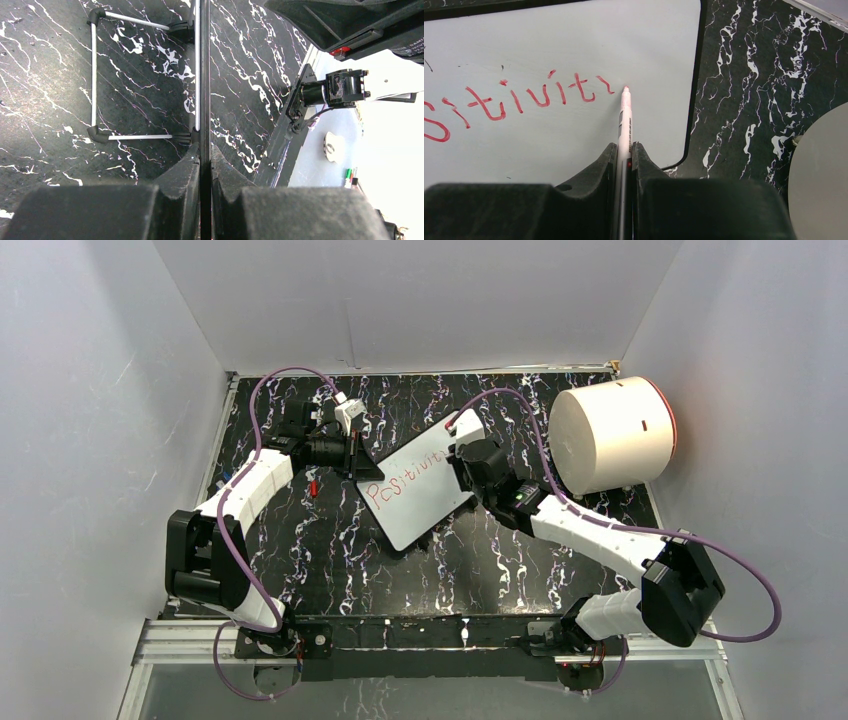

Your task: Write a sentence on the whiteboard

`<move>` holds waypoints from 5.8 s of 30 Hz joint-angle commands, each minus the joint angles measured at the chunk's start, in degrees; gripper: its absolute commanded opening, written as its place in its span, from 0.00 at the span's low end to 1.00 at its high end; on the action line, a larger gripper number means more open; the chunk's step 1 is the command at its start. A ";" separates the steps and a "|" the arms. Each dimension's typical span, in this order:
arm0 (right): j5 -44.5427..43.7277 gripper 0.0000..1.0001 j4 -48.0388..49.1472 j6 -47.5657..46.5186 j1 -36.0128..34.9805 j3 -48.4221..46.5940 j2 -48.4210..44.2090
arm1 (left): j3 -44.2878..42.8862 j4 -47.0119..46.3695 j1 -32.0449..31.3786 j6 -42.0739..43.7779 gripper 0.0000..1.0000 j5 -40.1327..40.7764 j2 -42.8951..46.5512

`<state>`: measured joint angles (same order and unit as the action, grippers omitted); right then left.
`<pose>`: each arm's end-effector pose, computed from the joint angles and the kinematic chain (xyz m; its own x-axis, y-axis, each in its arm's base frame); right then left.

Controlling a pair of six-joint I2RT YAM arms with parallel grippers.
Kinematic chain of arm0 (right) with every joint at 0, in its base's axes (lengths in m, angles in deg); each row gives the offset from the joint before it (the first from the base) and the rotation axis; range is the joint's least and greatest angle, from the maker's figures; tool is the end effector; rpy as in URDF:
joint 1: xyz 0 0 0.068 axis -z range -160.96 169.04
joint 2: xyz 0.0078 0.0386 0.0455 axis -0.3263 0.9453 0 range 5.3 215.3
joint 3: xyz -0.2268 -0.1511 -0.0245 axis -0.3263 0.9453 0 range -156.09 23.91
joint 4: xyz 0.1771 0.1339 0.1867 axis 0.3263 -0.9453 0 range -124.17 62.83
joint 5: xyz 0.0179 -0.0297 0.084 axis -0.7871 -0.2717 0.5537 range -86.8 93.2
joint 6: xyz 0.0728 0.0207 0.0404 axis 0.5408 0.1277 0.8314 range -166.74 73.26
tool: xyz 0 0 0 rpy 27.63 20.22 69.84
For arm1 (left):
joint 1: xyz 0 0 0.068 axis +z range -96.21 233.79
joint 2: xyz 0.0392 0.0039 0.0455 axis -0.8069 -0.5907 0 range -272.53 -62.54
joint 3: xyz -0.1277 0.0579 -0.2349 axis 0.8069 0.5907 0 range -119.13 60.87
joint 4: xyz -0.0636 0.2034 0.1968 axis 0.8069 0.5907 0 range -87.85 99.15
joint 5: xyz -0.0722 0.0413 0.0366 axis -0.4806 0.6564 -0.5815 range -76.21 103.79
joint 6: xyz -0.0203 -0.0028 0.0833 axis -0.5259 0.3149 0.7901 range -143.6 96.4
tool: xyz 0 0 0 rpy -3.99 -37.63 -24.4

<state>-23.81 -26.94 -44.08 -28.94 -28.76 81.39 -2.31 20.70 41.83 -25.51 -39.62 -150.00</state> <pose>0.2682 0.2465 0.2604 -0.2811 -0.2502 -0.9265 -0.3698 0.9191 -0.1360 0.3506 -0.1363 0.2386 -0.6881 0.1254 -0.7147 0.6769 0.4656 -0.5701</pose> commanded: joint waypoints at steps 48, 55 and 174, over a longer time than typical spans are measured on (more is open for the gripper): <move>4.90 0.00 -0.14 1.16 0.62 -1.38 -0.34 | 0.86 5.10 -0.69 1.47 0.00 4.64 -1.88; 5.84 0.00 -3.01 1.65 0.64 -0.61 -0.94 | 0.75 5.14 -0.68 1.47 0.00 4.72 -1.95; 12.69 0.00 7.90 -3.62 9.40 0.35 -4.17 | -0.09 6.25 -0.66 1.65 0.00 4.69 -2.19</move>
<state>-10.98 -20.34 -47.38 -19.81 -26.94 80.06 -2.98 22.12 41.65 -24.87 -39.51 -150.30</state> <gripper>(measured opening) 0.203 0.074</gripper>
